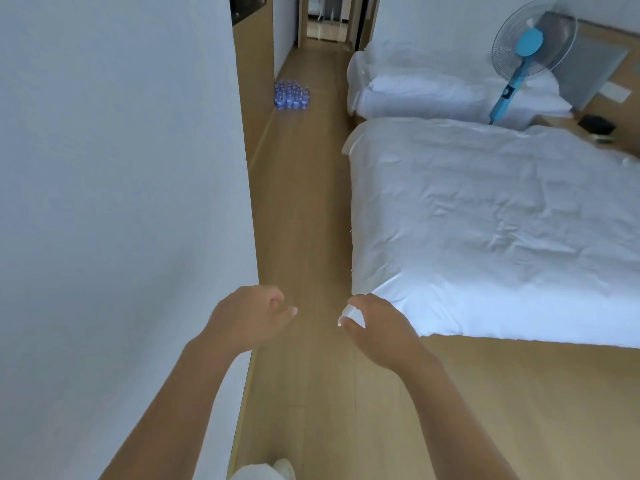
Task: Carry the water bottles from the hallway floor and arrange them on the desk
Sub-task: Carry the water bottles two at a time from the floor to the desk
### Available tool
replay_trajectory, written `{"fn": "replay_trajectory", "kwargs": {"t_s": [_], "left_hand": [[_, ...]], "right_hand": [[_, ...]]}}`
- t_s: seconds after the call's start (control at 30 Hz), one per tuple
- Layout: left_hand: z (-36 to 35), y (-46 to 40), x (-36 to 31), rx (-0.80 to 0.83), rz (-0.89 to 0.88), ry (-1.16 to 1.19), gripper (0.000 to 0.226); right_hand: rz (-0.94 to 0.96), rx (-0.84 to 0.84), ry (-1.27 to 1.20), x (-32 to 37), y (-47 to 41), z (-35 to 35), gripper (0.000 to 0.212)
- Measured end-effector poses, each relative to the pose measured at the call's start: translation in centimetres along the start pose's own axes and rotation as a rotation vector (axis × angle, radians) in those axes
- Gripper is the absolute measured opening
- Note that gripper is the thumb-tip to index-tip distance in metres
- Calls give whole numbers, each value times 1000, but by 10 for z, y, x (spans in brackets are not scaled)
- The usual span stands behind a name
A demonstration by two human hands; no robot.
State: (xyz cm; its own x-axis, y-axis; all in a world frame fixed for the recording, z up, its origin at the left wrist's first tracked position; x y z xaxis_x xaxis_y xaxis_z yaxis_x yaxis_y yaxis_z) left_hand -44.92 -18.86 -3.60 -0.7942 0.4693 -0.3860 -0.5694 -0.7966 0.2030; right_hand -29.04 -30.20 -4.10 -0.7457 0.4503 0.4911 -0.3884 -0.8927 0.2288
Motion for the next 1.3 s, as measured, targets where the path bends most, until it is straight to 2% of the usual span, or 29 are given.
{"fn": "replay_trajectory", "kwargs": {"t_s": [0.5, 0.93, 1.3], "left_hand": [[21, -184, 10, 36, 3, 6, 35], [51, -417, -64, 44, -2, 27, 45], [60, -593, -55, 115, 69, 72, 50]], "right_hand": [[-12, 35, -68, -17, -181, 21, 38], [73, 52, -28, -71, -418, 119, 48], [2, 94, -35, -105, -590, 155, 47]]}}
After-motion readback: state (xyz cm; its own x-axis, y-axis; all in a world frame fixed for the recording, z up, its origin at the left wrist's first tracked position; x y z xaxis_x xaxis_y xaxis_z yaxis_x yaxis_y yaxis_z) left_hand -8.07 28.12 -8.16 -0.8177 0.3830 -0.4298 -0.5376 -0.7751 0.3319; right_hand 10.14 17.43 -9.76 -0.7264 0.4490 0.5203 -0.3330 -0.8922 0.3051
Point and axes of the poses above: each hand's wrist, its own y-axis away from the middle knuckle, its own z-axis out of the back of the hand, x = y × z, the point moved 9 cm from there along -y, towards the middle knuckle, and after that the axes turned 6 degrees about -y, right-handed, at the moved point
